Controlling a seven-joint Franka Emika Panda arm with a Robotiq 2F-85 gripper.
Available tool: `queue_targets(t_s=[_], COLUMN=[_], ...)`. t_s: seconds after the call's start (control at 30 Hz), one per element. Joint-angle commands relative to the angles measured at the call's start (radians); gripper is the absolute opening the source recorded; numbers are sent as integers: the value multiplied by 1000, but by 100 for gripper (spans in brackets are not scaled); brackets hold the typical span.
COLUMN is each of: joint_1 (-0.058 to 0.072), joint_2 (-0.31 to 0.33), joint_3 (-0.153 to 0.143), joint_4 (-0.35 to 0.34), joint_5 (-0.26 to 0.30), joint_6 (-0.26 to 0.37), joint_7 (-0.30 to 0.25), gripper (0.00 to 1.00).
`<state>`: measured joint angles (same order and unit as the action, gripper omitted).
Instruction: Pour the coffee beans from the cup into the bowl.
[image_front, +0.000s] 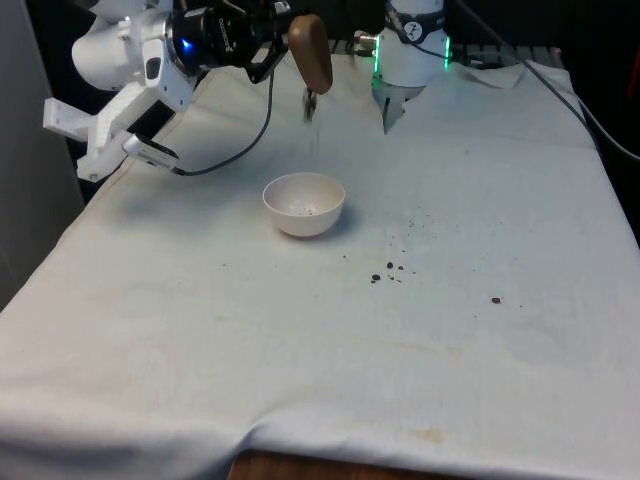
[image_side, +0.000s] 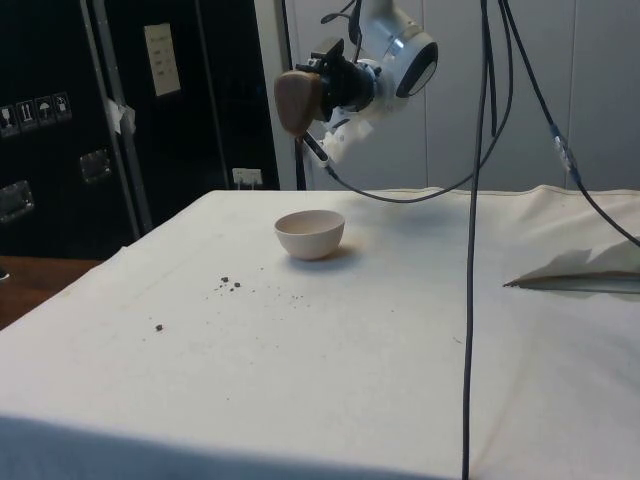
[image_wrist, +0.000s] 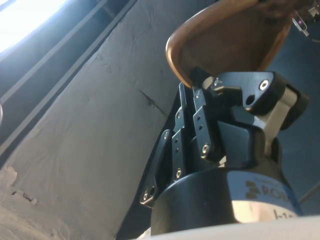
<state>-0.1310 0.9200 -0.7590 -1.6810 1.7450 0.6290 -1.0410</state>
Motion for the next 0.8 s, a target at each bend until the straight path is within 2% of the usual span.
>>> queue_targets(t_s=[0.0, 0.77], joint_1=[-1, 2], joint_2=[2, 2], joint_3=[3, 2], joint_4=[-1, -8], joint_5=[1, 0], joint_6=[-2, -1], joint_7=[2, -13], gripper=[0, 0])
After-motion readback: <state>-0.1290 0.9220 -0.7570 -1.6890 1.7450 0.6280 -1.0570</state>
